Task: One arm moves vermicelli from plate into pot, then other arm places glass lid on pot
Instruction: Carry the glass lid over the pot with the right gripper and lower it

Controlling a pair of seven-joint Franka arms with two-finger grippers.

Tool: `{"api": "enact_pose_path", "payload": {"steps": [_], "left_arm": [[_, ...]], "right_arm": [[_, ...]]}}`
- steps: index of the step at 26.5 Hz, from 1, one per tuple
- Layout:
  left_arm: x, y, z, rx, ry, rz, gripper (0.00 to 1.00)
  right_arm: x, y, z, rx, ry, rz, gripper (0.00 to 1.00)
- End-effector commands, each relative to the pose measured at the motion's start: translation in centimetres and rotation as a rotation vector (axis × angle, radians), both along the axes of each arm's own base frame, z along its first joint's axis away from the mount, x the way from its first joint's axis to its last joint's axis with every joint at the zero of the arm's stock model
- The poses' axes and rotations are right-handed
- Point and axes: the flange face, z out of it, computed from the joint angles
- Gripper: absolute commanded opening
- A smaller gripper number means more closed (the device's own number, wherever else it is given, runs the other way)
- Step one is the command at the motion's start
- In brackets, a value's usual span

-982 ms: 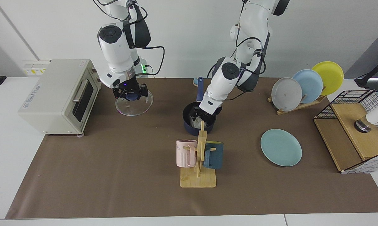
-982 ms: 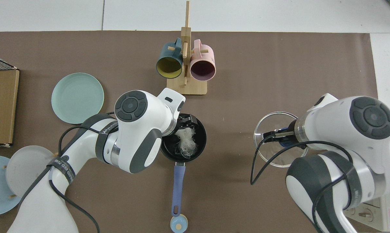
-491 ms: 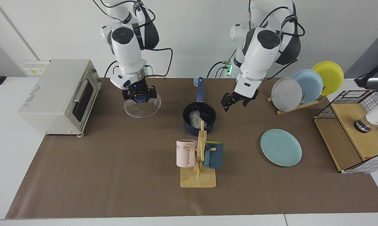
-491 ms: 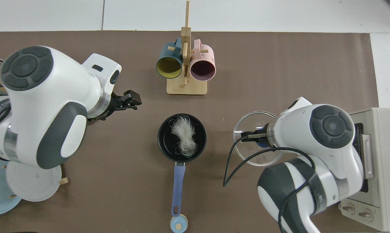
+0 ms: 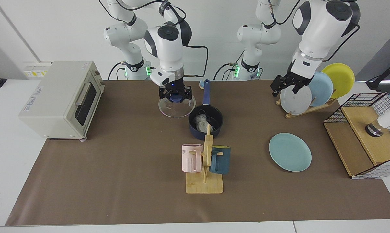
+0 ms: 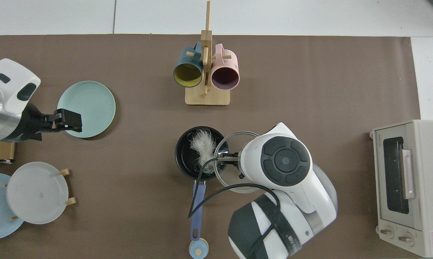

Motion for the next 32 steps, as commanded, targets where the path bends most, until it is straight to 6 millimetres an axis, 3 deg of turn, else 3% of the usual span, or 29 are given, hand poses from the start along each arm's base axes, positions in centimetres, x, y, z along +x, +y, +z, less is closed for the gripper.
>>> {"api": "enact_pose_path", "payload": {"steps": [1, 6, 21, 32], "left_arm": [[-0.5, 3.6, 0.4, 0.006, 0.007, -0.037, 1.0], [-0.7, 4.4, 0.7, 0.008, 0.002, -0.077, 1.0], [-0.6, 4.6, 0.8, 0.013, -0.007, -0.116, 1.0], [-0.4, 5.1, 0.9, 0.024, -0.026, -0.11, 1.0]], "right_arm": [[1.4, 4.1, -0.3, 0.016, 0.002, -0.067, 0.0], [1.2, 7.4, -2.2, -0.02, 0.009, -0.092, 0.0], [2.5, 13.9, -3.6, -0.053, -0.027, -0.198, 0.0], [3.8, 12.9, -4.5, -0.054, -0.029, -0.2, 0.0]]}}
